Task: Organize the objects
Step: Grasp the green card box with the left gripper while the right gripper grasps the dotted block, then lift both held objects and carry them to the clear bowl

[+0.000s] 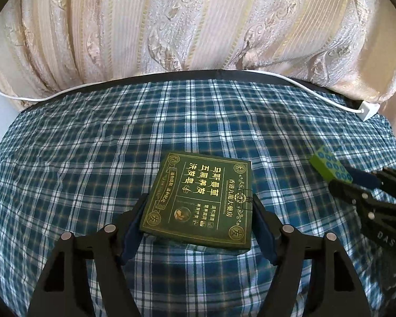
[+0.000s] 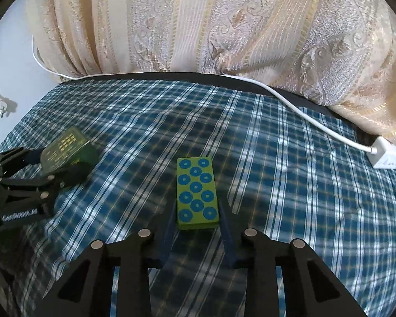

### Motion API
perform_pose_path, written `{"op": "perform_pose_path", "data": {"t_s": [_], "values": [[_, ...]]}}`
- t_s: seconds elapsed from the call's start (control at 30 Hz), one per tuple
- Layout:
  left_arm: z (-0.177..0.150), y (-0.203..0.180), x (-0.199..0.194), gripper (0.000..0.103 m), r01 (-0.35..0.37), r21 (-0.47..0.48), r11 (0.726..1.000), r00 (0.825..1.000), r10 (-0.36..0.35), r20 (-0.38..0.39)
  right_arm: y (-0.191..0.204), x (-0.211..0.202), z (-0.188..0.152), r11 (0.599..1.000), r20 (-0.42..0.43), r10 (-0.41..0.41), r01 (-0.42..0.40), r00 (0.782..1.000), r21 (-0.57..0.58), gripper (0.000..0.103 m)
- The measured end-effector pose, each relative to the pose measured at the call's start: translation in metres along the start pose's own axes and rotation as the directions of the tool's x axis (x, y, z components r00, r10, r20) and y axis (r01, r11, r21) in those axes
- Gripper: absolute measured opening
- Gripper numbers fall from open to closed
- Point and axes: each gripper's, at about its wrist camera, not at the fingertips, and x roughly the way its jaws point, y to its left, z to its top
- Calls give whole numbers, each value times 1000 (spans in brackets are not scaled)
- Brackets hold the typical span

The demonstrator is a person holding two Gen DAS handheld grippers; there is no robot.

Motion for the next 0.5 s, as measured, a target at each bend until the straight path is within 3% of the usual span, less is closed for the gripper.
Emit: {"op": "perform_pose_path", "data": {"t_s": [0.5], "values": [[-7, -32, -31, 73, 55, 63, 996, 997, -58, 44, -16, -52, -37, 994, 46, -9, 4, 999, 107, 32]]}}
